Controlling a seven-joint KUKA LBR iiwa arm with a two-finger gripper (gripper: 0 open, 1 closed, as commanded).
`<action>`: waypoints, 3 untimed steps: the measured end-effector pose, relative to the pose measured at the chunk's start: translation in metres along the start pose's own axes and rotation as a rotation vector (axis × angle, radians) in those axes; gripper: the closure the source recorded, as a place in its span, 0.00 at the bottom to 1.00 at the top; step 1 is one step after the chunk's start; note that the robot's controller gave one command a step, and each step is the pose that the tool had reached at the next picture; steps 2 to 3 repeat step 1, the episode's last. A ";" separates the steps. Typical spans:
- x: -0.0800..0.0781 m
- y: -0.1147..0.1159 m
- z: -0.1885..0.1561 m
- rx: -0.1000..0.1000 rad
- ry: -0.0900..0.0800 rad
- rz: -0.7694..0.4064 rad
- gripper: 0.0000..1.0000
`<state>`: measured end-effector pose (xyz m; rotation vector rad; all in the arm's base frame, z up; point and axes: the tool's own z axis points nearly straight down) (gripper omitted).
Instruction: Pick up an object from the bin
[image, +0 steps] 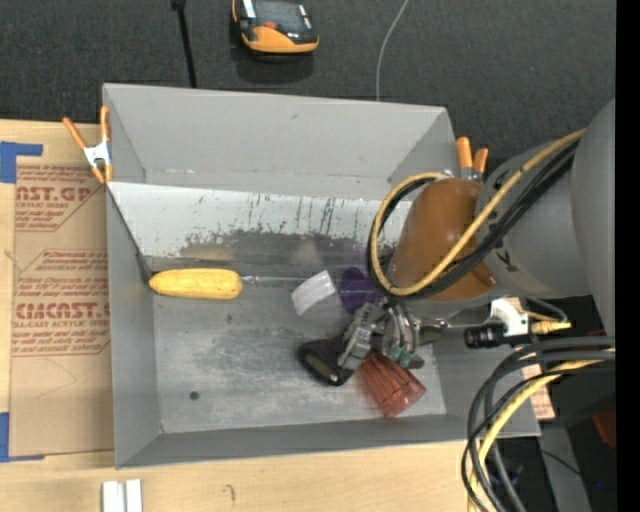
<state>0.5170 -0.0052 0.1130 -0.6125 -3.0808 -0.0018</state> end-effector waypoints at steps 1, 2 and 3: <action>0.013 0.000 -0.020 0.001 0.001 -0.009 1.00; 0.013 0.000 -0.020 0.001 0.001 -0.009 1.00; 0.013 0.000 -0.020 0.001 0.001 -0.009 1.00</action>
Offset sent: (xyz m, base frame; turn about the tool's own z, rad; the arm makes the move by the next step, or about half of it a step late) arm -0.0058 0.0257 -0.0430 0.0071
